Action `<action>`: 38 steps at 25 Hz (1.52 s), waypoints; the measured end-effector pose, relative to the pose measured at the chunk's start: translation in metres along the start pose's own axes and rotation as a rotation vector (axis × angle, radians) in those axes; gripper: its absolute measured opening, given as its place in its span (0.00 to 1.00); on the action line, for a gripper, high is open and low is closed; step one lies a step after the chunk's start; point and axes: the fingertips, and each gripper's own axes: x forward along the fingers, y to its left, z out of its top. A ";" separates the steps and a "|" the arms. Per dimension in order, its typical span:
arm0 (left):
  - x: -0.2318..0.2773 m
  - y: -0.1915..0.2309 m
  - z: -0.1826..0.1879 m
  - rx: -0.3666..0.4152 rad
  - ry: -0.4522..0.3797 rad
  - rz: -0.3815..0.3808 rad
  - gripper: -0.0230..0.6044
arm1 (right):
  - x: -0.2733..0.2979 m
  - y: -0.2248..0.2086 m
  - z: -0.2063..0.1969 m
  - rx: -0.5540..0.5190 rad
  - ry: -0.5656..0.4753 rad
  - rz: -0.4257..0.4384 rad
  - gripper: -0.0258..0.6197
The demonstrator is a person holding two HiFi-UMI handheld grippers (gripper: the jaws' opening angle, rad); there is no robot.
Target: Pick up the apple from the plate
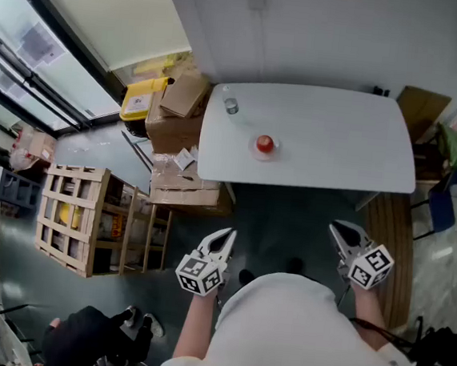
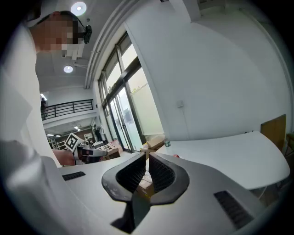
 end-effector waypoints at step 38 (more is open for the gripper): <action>0.070 -0.041 -0.024 -0.072 -0.027 0.065 0.04 | -0.053 -0.084 -0.025 0.061 0.067 0.035 0.11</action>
